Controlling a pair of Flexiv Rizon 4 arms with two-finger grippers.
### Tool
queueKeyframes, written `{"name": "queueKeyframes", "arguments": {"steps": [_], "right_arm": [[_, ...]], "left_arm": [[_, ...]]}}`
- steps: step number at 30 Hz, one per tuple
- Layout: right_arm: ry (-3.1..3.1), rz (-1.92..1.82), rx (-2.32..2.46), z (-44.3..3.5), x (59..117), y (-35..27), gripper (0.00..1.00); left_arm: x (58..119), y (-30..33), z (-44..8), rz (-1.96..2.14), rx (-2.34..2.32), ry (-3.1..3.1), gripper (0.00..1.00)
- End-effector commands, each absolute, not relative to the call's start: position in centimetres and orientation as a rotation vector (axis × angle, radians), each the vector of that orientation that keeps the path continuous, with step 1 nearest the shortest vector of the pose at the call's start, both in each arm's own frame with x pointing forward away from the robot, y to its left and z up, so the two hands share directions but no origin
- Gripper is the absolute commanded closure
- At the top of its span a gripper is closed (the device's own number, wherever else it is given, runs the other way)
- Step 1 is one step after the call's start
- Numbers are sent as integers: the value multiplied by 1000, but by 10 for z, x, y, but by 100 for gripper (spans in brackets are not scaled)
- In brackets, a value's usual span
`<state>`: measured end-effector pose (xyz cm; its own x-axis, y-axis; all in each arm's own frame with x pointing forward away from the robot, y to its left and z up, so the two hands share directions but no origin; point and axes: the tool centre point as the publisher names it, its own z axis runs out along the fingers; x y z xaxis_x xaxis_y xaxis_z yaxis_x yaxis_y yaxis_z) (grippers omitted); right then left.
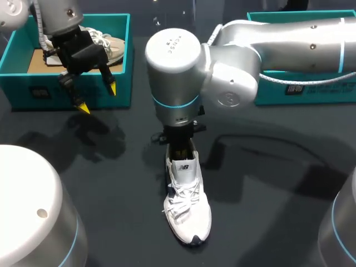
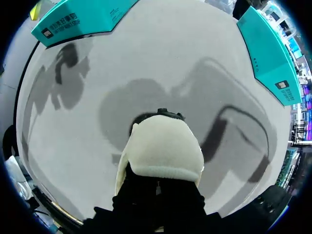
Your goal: Take the shoe out of the shoebox, open the shoe tongue, remove and reinsert the insole, then place the shoe into the shoebox
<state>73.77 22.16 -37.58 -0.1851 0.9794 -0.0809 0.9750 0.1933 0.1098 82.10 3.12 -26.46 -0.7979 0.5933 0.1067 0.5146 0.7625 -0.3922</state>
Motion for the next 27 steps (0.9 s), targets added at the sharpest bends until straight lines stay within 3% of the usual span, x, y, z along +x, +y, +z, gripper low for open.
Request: {"name": "queueKeyframes", "arguments": {"steps": [1, 27], "right_arm": [[2107, -149, 1845, -372, 735, 231, 100], [1960, -72, 1824, -381, 732, 204, 100]], "left_arm": [[821, 32, -264, 509, -874, -2735, 0], [821, 32, -264, 509, -874, -2735, 0]]}}
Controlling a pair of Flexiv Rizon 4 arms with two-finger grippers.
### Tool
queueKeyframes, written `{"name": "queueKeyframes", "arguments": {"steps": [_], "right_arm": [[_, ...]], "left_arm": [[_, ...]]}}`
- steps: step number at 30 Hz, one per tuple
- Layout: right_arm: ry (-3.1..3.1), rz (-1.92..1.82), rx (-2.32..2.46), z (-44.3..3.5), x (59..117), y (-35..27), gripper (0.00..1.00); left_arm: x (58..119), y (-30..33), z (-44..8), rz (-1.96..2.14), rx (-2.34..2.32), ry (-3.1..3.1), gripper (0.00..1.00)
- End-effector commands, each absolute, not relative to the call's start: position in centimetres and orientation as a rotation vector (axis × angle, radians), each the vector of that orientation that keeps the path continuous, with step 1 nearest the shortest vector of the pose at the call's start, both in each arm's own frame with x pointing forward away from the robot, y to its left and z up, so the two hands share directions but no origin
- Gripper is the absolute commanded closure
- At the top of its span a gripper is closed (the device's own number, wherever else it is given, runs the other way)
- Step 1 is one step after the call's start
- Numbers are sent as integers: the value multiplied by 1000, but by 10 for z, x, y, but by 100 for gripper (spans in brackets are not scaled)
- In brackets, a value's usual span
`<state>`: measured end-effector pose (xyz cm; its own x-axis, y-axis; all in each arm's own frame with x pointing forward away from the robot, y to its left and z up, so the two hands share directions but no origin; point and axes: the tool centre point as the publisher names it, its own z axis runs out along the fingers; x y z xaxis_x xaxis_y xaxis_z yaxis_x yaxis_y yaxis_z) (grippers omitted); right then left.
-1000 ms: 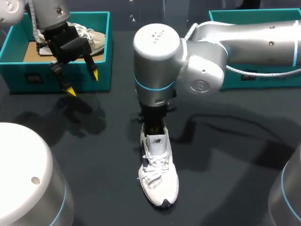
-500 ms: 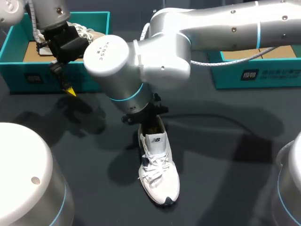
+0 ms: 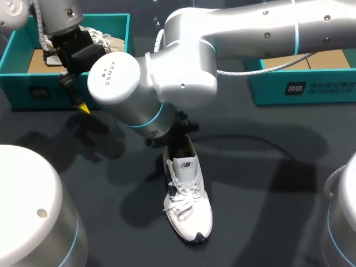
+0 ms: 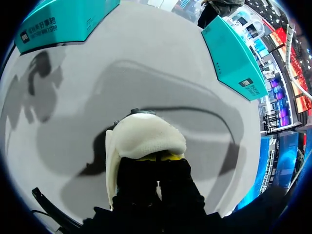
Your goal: Take the shoe out of the shoebox, open the shoe tongue, remove and reinsert the insole, then place the shoe into the shoebox
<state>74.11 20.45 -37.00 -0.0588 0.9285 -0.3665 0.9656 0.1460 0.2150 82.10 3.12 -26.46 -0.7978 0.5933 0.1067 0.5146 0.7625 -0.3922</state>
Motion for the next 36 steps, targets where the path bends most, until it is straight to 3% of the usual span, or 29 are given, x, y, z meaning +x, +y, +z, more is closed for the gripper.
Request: {"name": "queueKeyframes", "arguments": {"steps": [1, 12, 21, 26, 36], "right_arm": [[1957, -82, 1829, -384, 731, 203, 100], [2070, -94, 1990, -437, 717, 196, 100], [2140, -164, 2167, -456, 672, 204, 100], [2134, -200, 2122, -430, 667, 195, 100], [2192, -69, 1824, -377, 719, 203, 100]], "left_arm": [[821, 32, -264, 509, -874, -2735, 0], [821, 32, -264, 509, -874, -2735, 0], [821, 32, -264, 509, -874, -2735, 0], [821, 32, -264, 509, -874, -2735, 0], [821, 32, -264, 509, -874, -2735, 0]]}}
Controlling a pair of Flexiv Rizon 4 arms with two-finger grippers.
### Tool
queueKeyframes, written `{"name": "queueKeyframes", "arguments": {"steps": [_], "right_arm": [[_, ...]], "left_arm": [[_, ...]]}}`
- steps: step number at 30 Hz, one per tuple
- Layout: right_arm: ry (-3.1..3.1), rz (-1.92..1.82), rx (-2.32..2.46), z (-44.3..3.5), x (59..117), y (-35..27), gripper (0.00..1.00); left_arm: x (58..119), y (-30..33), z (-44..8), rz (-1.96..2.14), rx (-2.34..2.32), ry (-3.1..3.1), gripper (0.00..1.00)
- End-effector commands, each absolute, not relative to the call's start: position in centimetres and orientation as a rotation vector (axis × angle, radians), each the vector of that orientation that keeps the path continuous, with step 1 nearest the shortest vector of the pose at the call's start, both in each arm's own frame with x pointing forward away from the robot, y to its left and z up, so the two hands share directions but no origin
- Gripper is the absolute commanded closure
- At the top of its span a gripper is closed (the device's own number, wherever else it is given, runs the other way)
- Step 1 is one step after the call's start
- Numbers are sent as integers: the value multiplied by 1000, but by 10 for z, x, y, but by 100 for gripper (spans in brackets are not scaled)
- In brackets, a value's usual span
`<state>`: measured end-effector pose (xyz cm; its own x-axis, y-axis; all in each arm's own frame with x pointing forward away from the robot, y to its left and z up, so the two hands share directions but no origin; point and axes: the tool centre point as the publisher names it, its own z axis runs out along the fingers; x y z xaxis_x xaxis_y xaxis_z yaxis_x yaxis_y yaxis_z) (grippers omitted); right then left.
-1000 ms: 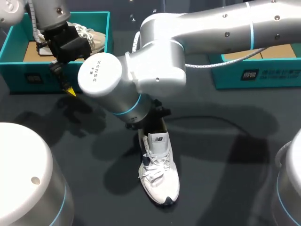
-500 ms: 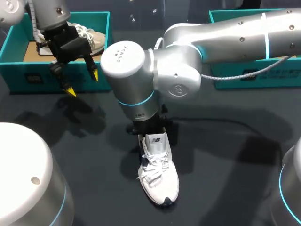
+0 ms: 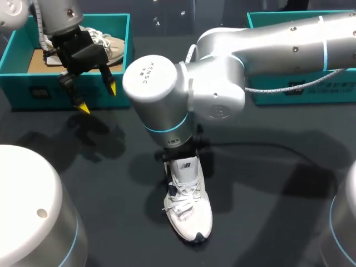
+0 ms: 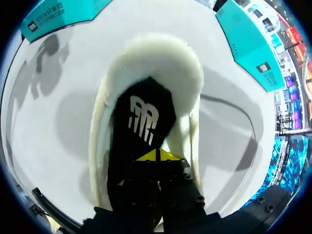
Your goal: Take the shoe out of the shoebox, open the shoe tongue, remove and reinsert the insole, then place the shoe into the shoebox
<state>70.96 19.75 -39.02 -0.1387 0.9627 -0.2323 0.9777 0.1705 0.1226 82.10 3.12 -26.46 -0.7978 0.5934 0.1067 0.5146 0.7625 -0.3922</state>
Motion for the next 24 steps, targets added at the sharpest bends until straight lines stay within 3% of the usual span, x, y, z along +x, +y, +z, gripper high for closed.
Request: {"name": "queueKeyframes", "arguments": {"steps": [1, 15, 24], "right_arm": [[2194, -52, 1811, -378, 724, 202, 100], [2126, 115, 1805, -421, 741, 192, 100], [2152, 69, 1984, -455, 705, 206, 100]], "left_arm": [[821, 32, -264, 509, -874, -2735, 0], [821, 32, -264, 509, -874, -2735, 0], [821, 32, -264, 509, -874, -2735, 0]]}}
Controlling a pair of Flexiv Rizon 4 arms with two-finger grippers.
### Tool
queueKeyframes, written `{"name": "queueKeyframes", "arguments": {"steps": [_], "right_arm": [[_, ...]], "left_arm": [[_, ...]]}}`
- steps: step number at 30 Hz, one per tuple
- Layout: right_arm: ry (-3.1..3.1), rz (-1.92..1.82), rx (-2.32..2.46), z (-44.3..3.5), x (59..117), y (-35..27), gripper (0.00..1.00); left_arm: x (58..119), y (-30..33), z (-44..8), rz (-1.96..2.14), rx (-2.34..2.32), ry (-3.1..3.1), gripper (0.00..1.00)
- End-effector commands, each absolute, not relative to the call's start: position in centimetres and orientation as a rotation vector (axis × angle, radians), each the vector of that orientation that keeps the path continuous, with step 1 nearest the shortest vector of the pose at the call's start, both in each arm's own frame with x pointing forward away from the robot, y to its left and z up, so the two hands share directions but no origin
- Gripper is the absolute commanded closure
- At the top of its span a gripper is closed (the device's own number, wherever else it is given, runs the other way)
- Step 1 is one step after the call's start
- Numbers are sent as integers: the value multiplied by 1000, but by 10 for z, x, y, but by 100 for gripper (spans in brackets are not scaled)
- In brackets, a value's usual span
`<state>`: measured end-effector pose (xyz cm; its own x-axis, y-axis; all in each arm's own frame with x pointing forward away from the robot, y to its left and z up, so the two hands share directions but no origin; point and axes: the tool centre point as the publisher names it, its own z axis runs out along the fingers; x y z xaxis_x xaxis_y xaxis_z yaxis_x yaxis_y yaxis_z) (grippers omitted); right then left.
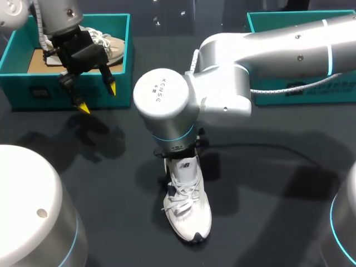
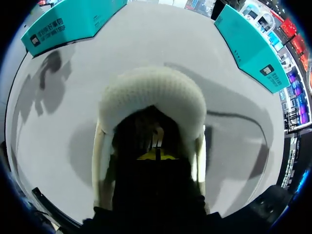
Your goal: Take the shoe out of the shoebox, open the shoe tongue, remove and reinsert the insole, then place the shoe into the shoebox
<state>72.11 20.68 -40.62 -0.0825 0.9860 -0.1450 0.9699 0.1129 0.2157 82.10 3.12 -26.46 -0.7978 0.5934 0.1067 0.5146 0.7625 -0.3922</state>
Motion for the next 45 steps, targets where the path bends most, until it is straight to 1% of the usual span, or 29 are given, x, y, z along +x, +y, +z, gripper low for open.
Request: {"name": "queueKeyframes", "arguments": {"steps": [1, 6, 9, 16, 23, 36, 40, 45], "right_arm": [[2148, 49, 2010, -457, 699, 206, 100], [2132, -12, 2098, -462, 673, 201, 100], [2107, 16, 2063, -452, 670, 198, 100], [2085, 106, 1845, -404, 696, 203, 100], [2063, 185, 1742, -388, 719, 195, 100], [2023, 311, 1659, -396, 753, 189, 100], [2077, 317, 1659, -406, 765, 193, 100], [2182, 322, 1715, -425, 757, 207, 100]], "left_arm": [[821, 32, -264, 509, -874, -2735, 0], [821, 32, -264, 509, -874, -2735, 0], [821, 32, -264, 509, -874, -2735, 0], [821, 32, -264, 509, -874, -2735, 0], [821, 32, -264, 509, -874, -2735, 0], [821, 32, -264, 509, -874, -2735, 0], [821, 32, -264, 509, -874, -2735, 0], [821, 32, -264, 509, -874, -2735, 0]]}}
